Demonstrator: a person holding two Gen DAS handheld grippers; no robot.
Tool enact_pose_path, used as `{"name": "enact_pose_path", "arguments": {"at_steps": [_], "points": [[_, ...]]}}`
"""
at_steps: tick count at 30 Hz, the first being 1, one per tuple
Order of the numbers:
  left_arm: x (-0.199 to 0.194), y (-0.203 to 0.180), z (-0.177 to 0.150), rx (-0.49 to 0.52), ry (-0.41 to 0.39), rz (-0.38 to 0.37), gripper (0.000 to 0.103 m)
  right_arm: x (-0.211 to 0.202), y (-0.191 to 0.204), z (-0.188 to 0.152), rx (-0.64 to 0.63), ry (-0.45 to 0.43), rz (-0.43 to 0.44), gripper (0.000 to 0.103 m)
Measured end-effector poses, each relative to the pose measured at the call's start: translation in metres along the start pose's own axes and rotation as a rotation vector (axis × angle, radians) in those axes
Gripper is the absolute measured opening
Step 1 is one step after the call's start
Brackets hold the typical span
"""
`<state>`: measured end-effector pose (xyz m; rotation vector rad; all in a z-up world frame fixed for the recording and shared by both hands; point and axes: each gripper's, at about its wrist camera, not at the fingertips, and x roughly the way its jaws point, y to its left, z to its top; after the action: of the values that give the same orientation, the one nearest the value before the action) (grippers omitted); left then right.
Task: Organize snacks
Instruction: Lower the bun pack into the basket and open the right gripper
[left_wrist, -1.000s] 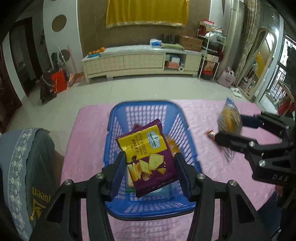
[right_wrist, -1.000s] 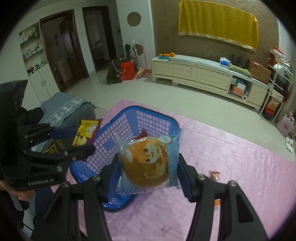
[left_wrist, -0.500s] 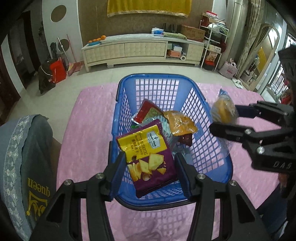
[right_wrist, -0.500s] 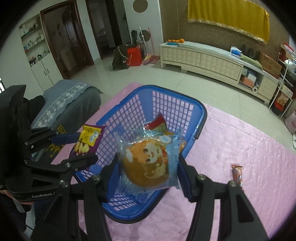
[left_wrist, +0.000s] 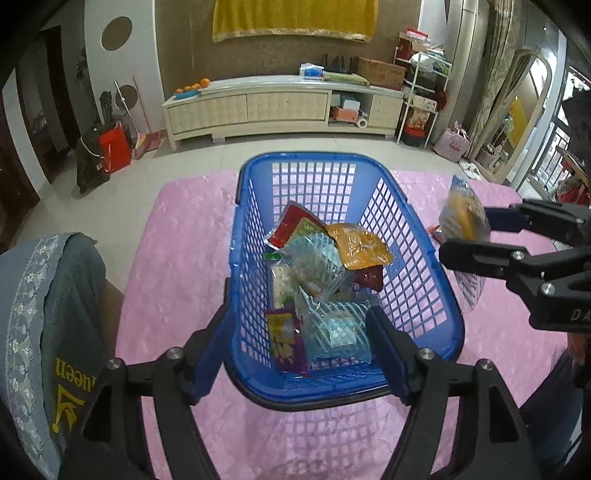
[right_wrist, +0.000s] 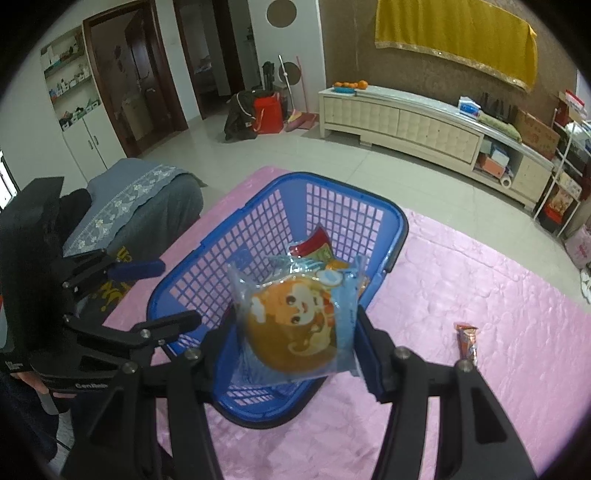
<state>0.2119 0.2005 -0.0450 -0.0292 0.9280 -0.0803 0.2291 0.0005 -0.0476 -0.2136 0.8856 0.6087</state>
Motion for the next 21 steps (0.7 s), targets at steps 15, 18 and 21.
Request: {"name": "enact_pose_path", "arguments": {"at_steps": [15,18,21], "points": [[-0.039,0.019,0.012,0.003,-0.101,0.048,0.076,-0.005,0.018,0.02,-0.072,0.001,0.006,0.061],[-0.035,0.025,0.015,-0.005,-0.09,0.052,0.076,0.004,0.025,0.028,-0.097,0.012,0.01,0.062],[-0.029,0.032,0.017,-0.015,-0.078,0.067,0.076,0.014,0.029,0.035,-0.108,0.016,0.019,0.062]]}}
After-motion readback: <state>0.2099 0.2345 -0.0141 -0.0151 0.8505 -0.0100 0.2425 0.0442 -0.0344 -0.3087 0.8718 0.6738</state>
